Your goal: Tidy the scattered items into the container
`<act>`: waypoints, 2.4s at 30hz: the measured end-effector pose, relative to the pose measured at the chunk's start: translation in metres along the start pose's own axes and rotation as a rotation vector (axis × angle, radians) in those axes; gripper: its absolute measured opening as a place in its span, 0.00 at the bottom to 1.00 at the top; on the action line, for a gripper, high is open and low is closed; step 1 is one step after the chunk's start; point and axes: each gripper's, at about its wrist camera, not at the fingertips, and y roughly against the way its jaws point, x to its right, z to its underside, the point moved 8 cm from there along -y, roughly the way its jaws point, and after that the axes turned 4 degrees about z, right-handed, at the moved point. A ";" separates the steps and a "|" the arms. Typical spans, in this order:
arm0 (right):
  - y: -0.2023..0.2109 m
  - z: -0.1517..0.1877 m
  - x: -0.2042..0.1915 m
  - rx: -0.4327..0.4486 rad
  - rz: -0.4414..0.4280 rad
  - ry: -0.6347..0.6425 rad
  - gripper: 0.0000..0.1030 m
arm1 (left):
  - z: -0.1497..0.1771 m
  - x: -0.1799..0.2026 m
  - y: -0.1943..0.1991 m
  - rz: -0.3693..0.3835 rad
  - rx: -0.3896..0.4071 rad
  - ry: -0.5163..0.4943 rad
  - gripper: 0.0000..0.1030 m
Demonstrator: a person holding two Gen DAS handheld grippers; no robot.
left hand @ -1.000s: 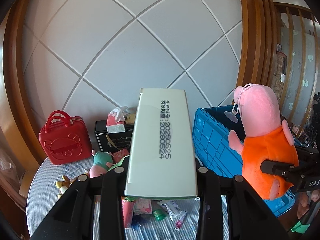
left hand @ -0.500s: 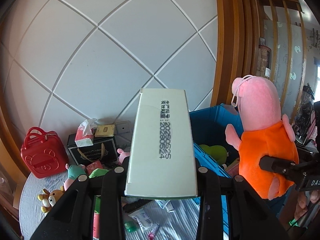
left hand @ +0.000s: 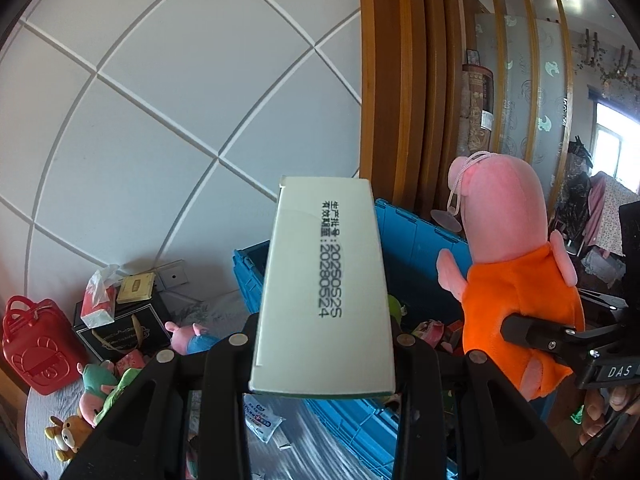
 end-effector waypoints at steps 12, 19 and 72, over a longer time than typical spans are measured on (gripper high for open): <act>0.012 0.002 0.072 -0.014 0.119 -0.075 0.71 | -0.029 0.052 -0.057 0.096 -0.028 -0.080 0.32; 0.005 0.004 0.105 -0.030 0.163 -0.112 0.71 | -0.037 0.069 -0.081 0.127 -0.045 -0.101 0.32; -0.005 0.008 0.054 -0.042 0.115 -0.083 1.00 | 0.000 -0.001 -0.048 0.016 -0.038 0.050 1.00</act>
